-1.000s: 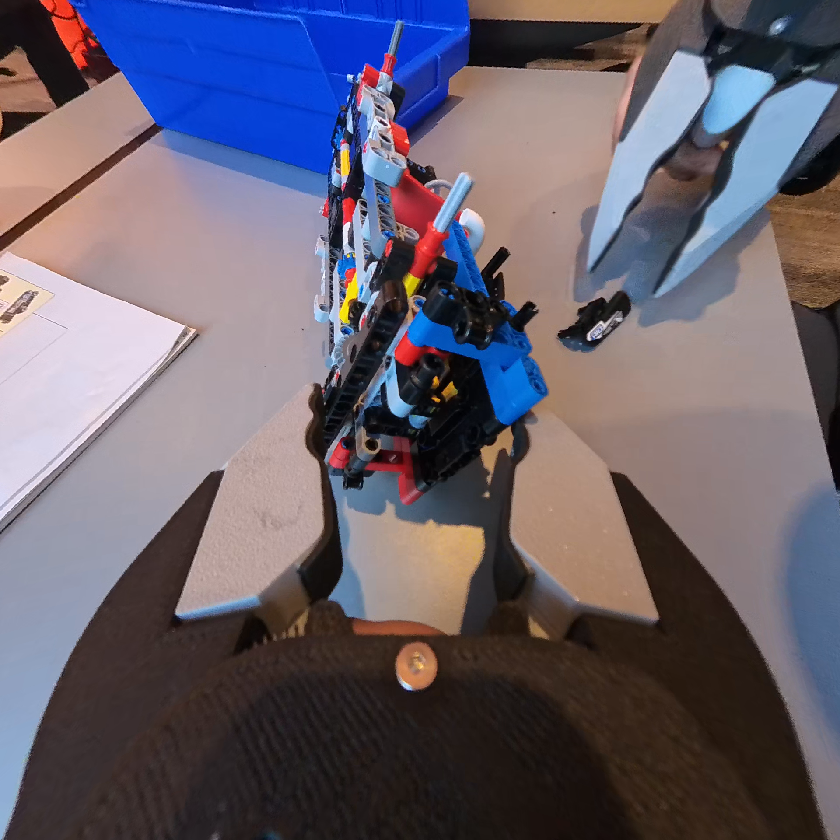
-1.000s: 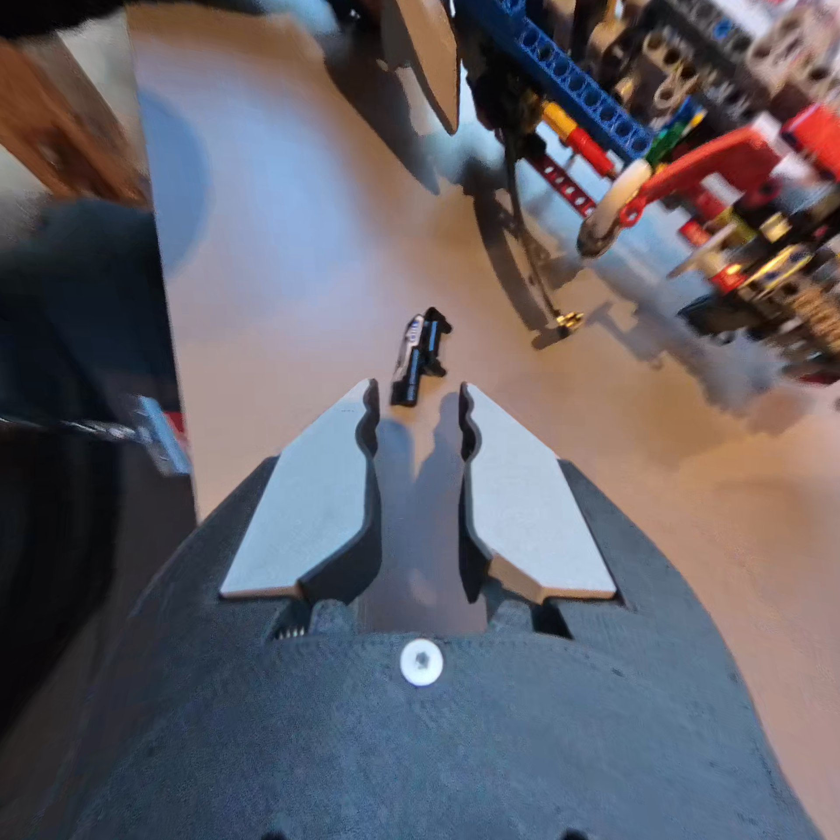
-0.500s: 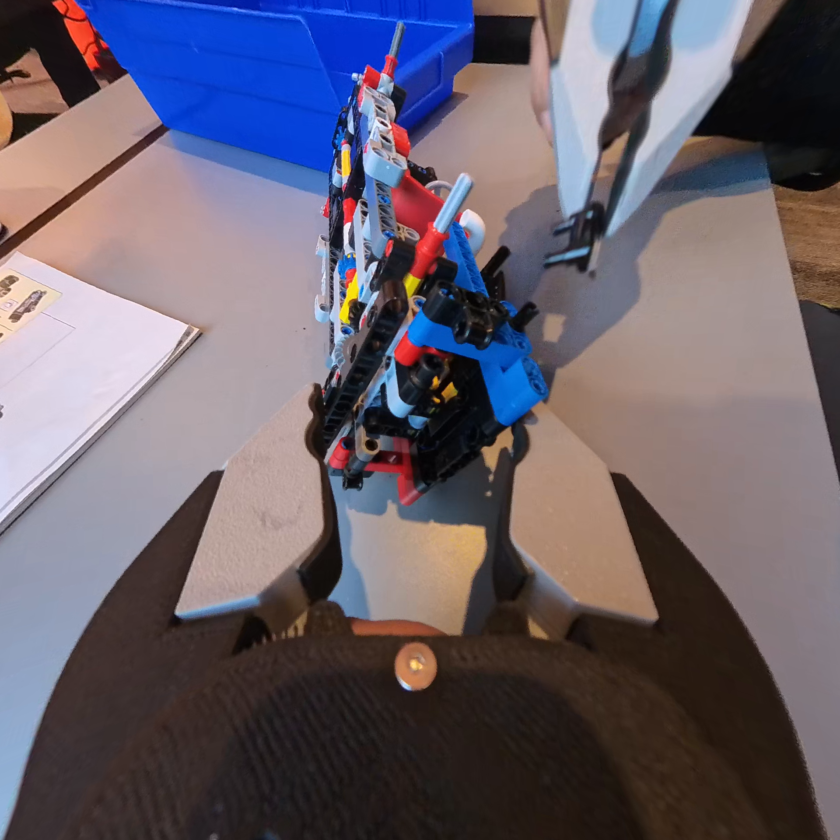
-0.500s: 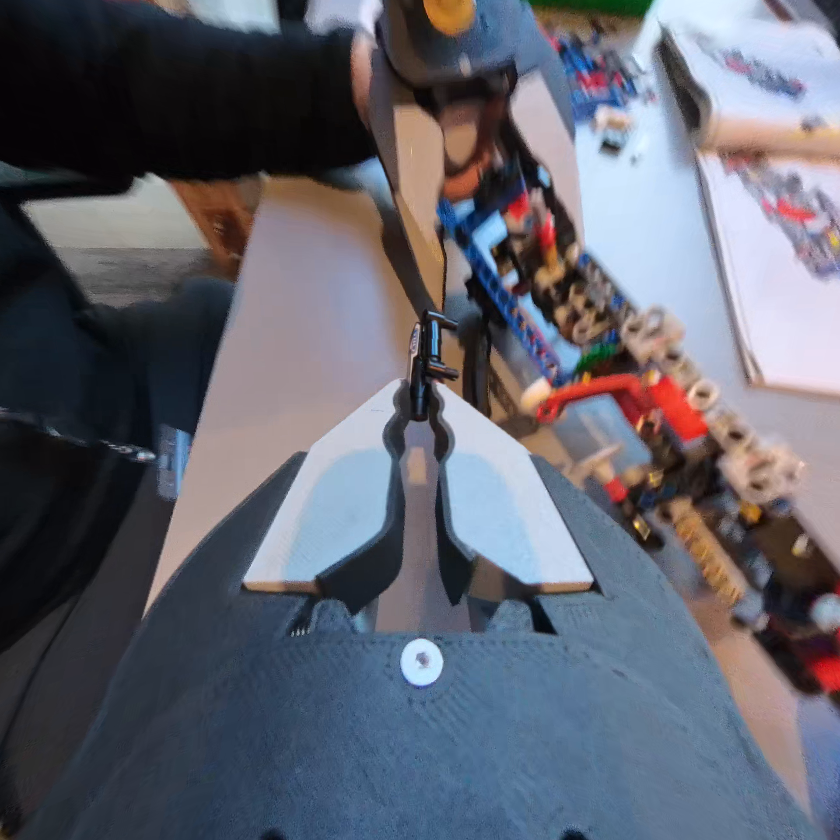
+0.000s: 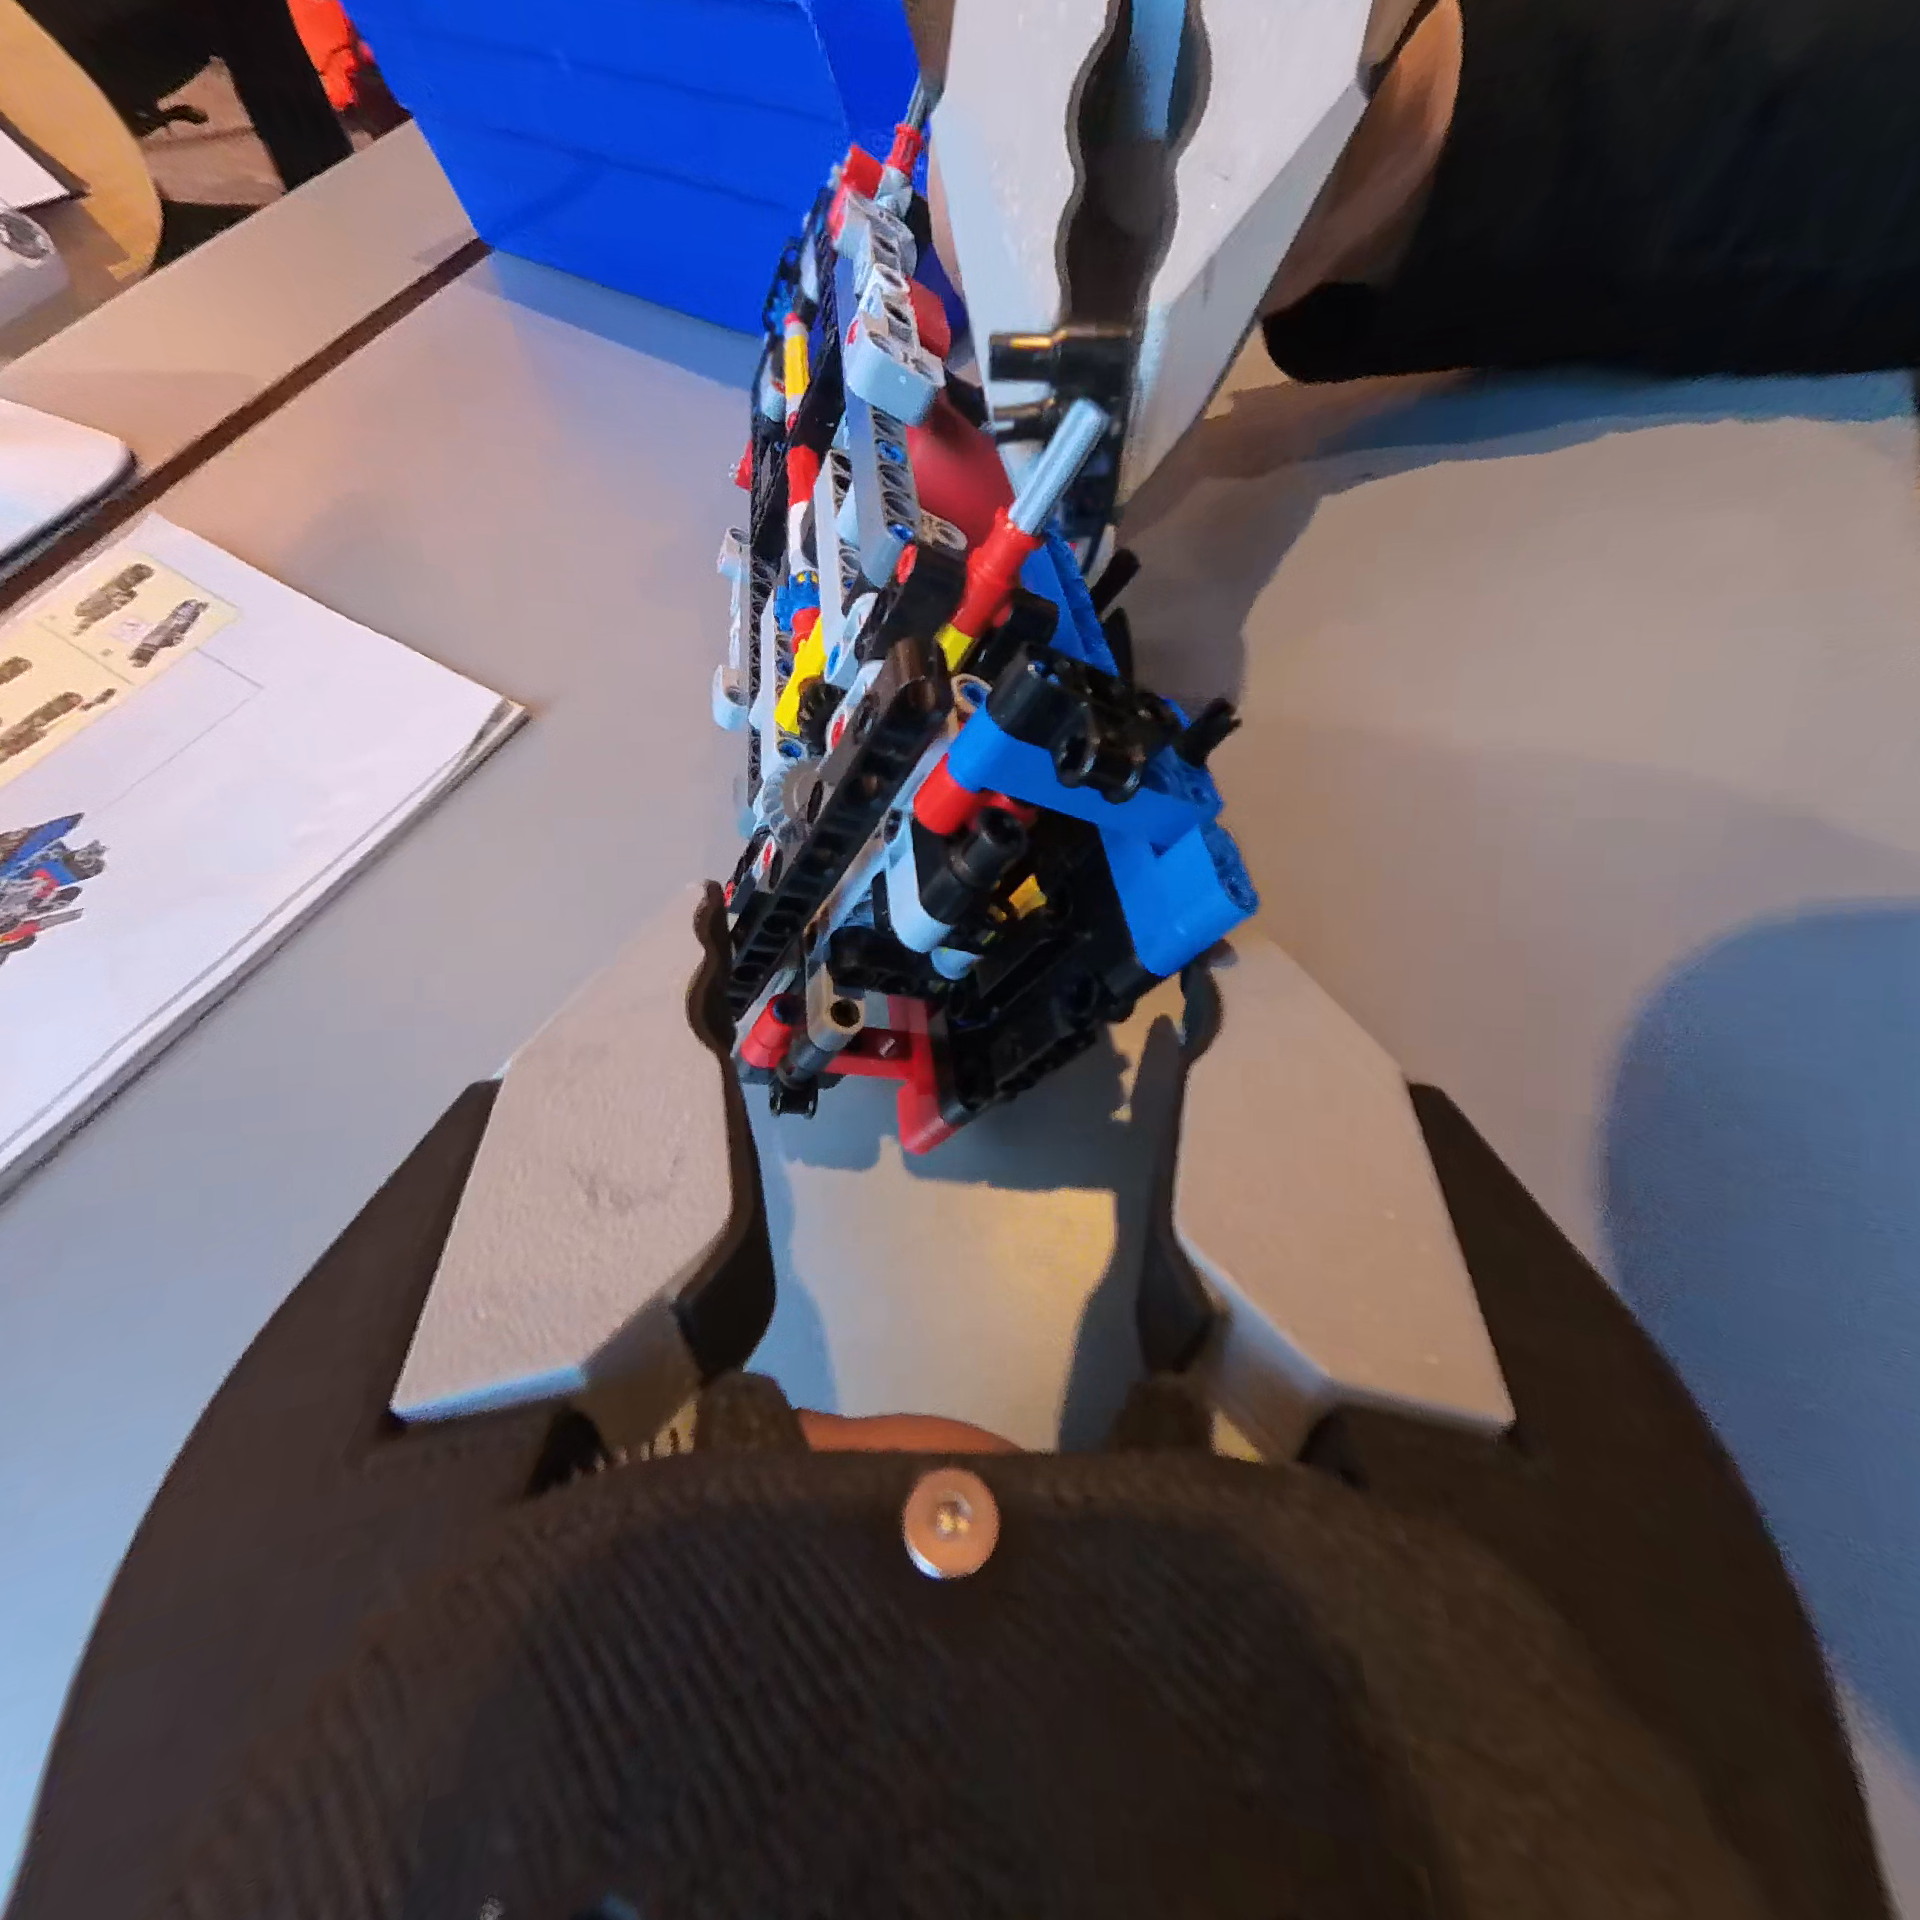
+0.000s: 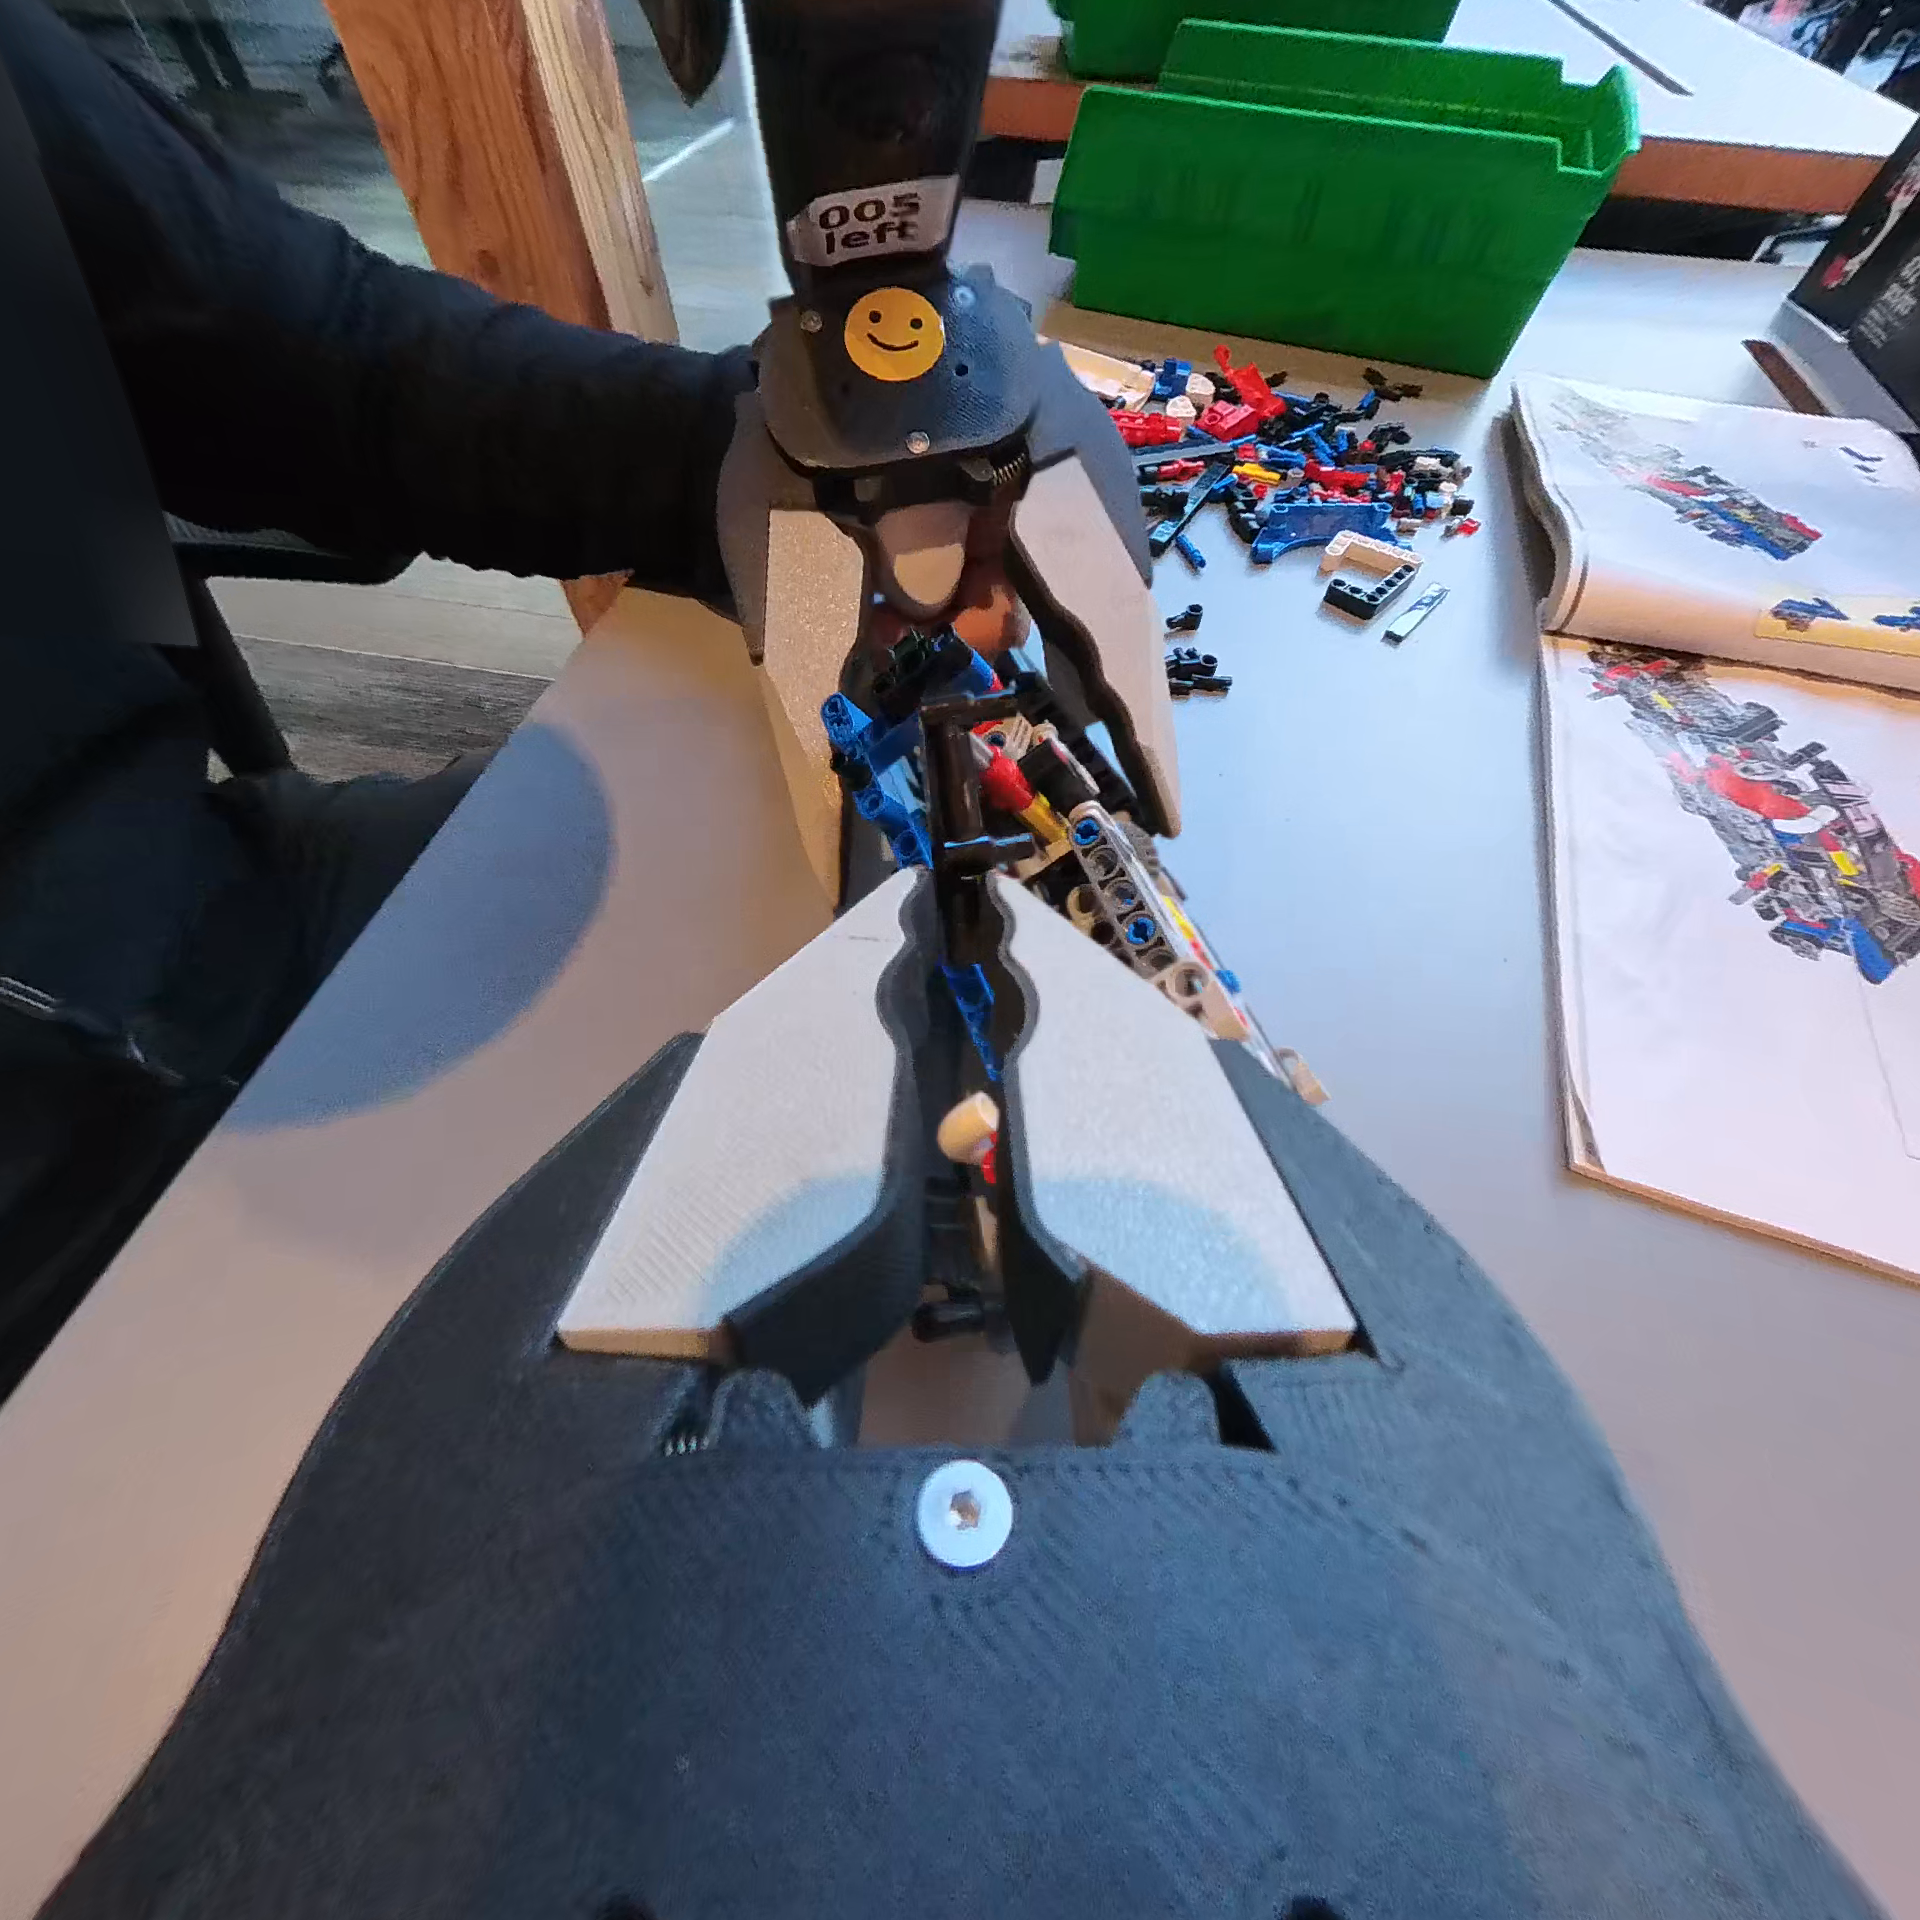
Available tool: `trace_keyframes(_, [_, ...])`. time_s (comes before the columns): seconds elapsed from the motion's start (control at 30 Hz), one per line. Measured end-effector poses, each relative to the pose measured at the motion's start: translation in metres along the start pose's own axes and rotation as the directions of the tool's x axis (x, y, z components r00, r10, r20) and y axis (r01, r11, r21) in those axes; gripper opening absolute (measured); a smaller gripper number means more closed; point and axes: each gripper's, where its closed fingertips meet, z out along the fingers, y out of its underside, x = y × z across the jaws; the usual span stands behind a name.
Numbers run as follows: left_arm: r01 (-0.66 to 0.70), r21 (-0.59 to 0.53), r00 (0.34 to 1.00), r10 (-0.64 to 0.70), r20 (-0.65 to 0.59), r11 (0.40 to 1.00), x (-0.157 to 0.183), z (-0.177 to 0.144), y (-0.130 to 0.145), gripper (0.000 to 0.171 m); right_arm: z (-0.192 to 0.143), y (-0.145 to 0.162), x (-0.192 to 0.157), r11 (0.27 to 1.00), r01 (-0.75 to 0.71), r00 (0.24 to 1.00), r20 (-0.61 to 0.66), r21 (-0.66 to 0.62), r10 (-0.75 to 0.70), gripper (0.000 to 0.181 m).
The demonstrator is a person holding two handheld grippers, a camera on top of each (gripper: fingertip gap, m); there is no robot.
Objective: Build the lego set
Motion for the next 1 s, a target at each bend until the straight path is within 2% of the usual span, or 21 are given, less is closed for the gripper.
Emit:
trace_keyframes(0.13, [-0.103, 0.016, 0.989, 0.100, 0.107, 0.995, 0.004, 0.000, -0.016, 0.084, -0.003, 0.004, 0.001, 1.000, -0.004, 1.000, 0.002, -0.007, 0.004, 0.004])
trace_keyframes(0.2, [-0.141, 0.017, 0.980, 0.137, 0.143, 0.990, 0.004, 0.000, -0.022, 0.072, -0.004, 0.006, 0.002, 1.000, 0.000, 1.000, 0.003, -0.013, 0.000, 0.005])
trace_keyframes(0.3, [-0.129, -0.013, 0.978, 0.130, 0.160, 0.991, -0.005, 0.002, -0.021, 0.068, -0.007, 0.005, -0.001, 1.000, -0.008, 1.000, 0.017, -0.008, 0.008, 0.004])
trace_keyframes(0.43, [-0.098, -0.013, 0.988, 0.099, 0.118, 0.995, -0.009, 0.001, -0.022, 0.068, -0.012, 0.004, -0.018, 0.998, -0.048, 0.995, 0.083, -0.043, 0.052, 0.004])
trace_keyframes(0.57, [0.110, 0.050, 0.994, -0.111, 0.008, 0.993, -0.020, -0.006, -0.028, 0.068, -0.014, 0.007, -0.019, 0.973, -0.153, 0.984, 0.068, -0.174, 0.167, 0.004])
trace_keyframes(0.67, [0.273, 0.094, 0.958, -0.261, -0.115, 0.958, -0.021, -0.013, -0.034, 0.068, -0.021, -0.003, -0.017, 0.952, -0.172, 0.981, 0.042, -0.255, 0.189, 0.004])
trace_keyframes(0.77, [0.352, 0.146, 0.927, -0.324, -0.188, 0.924, -0.021, -0.019, -0.036, 0.068, -0.027, -0.022, -0.015, 0.938, -0.190, 0.977, 0.043, -0.290, 0.211, 0.004])
trace_keyframes(0.87, [0.346, 0.189, 0.931, -0.311, -0.192, 0.919, -0.019, -0.021, -0.037, 0.068, -0.023, -0.034, -0.012, 0.915, -0.251, 0.957, 0.059, -0.317, 0.283, 0.004])
trace_keyframes(1.0, [0.258, 0.165, 0.958, -0.229, -0.176, 0.952, -0.014, -0.020, -0.033, 0.068, -0.008, -0.034, -0.013, 0.887, -0.325, 0.926, 0.081, -0.328, 0.369, 0.004])
